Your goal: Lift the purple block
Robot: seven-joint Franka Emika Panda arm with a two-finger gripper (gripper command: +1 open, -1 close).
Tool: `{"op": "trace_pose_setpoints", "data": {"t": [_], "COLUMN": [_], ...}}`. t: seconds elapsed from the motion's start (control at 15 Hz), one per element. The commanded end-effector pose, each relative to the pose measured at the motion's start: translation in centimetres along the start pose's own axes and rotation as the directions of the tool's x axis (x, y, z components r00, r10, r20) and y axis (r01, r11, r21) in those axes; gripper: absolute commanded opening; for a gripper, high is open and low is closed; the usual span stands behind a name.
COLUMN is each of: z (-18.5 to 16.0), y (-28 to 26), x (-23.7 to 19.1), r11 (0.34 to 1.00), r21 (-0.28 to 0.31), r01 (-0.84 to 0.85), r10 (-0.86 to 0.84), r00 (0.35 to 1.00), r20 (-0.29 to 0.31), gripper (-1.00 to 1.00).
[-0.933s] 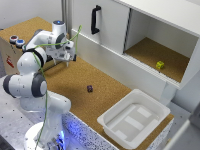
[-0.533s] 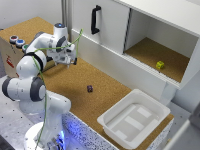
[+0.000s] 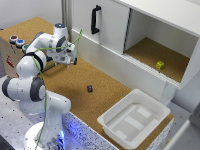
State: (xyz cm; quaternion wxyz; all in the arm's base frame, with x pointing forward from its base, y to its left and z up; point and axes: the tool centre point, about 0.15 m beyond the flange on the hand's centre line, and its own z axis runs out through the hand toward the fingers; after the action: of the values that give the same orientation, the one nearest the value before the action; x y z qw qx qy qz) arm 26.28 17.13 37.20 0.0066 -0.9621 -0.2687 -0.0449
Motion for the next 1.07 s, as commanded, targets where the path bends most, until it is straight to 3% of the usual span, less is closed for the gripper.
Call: {"op": "trace_pose_setpoints", "data": {"t": [0.0,0.33,0.6,0.8,1.0], "z": [2.4,7.0,9.0,10.6,11.8], "y": [6.4,13.6,16.5,17.0,18.3], "x": [-3.2,-7.8,-7.0,-5.5,-3.1], "r11": [0.993,0.99,0.999,0.987,0.977], "r21": [0.007,0.053,0.035,-0.015,-0.024], "r01": [-0.118,-0.133,0.027,0.16,0.211], "r10": [0.118,0.124,-0.032,-0.155,-0.206], "r00": [0.993,0.981,0.989,0.974,0.967], "r20": [0.031,0.149,0.143,0.162,0.148], "gripper": [1.0,1.0,1.0,1.0,1.0]}}
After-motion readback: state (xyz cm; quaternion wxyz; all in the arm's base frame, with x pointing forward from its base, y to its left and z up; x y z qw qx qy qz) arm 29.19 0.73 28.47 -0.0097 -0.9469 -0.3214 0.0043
